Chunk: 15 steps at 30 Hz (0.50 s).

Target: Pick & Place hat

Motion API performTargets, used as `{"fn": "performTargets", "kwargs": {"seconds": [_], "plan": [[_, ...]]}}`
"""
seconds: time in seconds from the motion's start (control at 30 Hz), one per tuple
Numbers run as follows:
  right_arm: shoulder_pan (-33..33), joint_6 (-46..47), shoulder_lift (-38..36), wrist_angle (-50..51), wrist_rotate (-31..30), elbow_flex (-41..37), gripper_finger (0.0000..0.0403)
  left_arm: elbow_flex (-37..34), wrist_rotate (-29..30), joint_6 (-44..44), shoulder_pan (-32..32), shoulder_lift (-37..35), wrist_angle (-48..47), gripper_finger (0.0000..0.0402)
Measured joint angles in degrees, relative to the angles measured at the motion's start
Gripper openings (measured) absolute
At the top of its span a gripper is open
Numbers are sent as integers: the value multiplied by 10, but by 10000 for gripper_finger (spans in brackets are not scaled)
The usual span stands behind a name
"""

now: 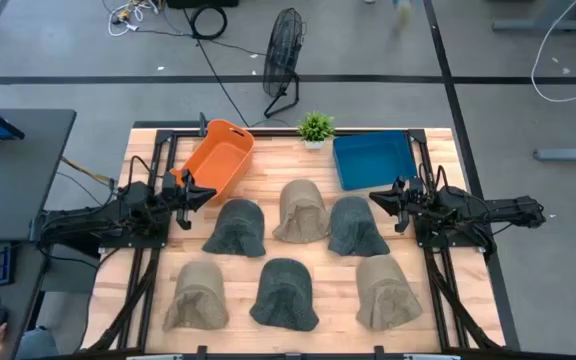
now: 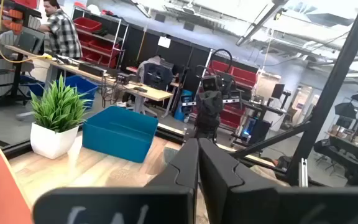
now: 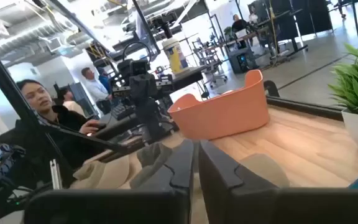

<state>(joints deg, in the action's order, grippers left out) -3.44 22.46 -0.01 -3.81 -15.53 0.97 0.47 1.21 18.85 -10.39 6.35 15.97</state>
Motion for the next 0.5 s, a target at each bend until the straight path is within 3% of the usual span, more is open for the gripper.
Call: {"fn": "performTargets", "kwargs": {"seconds": [0.27, 0.5], "plan": [[0, 10, 0, -6, 0, 0, 29, 0, 0, 20, 0, 0, 1, 16], [0, 8, 0, -97, 0, 2, 58, 14, 5, 63, 0, 1, -1, 16]]}}
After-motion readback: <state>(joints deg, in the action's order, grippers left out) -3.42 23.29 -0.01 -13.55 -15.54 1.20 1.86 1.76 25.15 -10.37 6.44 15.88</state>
